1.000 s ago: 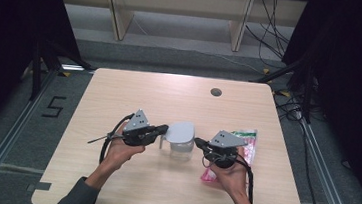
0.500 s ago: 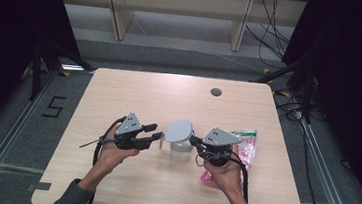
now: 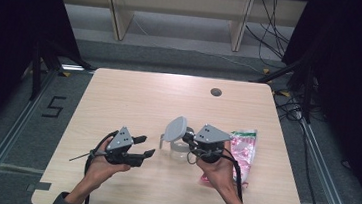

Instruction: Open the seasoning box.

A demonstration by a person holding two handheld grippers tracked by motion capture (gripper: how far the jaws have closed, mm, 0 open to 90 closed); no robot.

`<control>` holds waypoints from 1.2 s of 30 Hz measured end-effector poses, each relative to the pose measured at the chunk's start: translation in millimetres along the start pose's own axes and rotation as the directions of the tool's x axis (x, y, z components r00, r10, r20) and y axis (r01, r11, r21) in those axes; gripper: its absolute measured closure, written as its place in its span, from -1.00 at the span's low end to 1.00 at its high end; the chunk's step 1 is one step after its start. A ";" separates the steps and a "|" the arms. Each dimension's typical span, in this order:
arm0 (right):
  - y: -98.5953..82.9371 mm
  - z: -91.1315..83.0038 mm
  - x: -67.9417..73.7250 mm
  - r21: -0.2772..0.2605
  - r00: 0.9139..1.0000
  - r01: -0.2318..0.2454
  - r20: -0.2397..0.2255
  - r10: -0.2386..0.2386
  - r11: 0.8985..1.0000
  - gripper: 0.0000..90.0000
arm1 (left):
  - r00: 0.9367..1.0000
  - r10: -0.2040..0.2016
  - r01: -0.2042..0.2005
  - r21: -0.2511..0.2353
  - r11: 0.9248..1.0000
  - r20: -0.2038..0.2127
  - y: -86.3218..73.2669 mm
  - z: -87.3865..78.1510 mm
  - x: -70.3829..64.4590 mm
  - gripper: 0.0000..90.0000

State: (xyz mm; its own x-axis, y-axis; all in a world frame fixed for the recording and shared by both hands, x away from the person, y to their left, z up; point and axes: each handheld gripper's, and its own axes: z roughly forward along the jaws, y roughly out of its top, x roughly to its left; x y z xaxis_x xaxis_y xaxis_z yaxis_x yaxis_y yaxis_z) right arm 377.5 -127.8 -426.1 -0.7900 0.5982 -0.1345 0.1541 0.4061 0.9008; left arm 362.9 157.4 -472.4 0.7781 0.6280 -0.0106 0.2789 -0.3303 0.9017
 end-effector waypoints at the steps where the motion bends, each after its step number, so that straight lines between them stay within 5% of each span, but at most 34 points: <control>1: 1.3 1.2 1.5 0.002 1.000 0.000 -0.006 0.000 1.000 1.00 | 1.000 -0.003 0.003 0.001 1.000 -0.002 -1.2 -0.4 -0.1 -0.10; 7: 5.6 8.6 5.7 -0.004 0.999 0.030 -0.027 -0.030 1.000 1.00 | 0.999 -0.035 0.035 0.008 0.999 -0.014 -7.1 -3.1 -3.8 -0.13; 15: 11.9 15.5 14.1 -0.010 0.997 0.047 -0.061 -0.047 0.999 0.99 | 0.999 -0.030 0.030 0.005 1.000 -0.013 -7.9 -4.7 -7.2 -0.17; 22: 10.8 8.4 10.3 -0.022 0.999 0.028 -0.045 -0.029 0.999 0.89 | 0.999 -0.043 0.043 0.010 0.999 -0.012 -11.2 -4.4 -10.4 -0.22; 29: -17.7 -39.6 -24.2 0.010 0.994 -0.006 0.111 0.005 1.000 0.26 | 0.999 -0.038 0.038 0.022 0.999 -0.012 -18.1 -4.7 -14.8 -0.24; 36: -41.6 -70.2 -47.2 -0.003 0.976 -0.110 0.187 0.109 0.994 0.04 | 0.999 -0.044 0.044 0.017 0.999 -0.017 -21.4 -5.8 -16.5 -0.25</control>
State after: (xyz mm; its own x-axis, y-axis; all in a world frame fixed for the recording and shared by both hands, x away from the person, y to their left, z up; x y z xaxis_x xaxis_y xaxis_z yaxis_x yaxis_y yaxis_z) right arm 366.7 -221.4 -428.2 -0.6438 0.7572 -0.1107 0.2386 0.3360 0.9112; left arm 340.8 158.1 -489.0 0.7557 0.6535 -0.0431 0.3224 -0.3139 0.8930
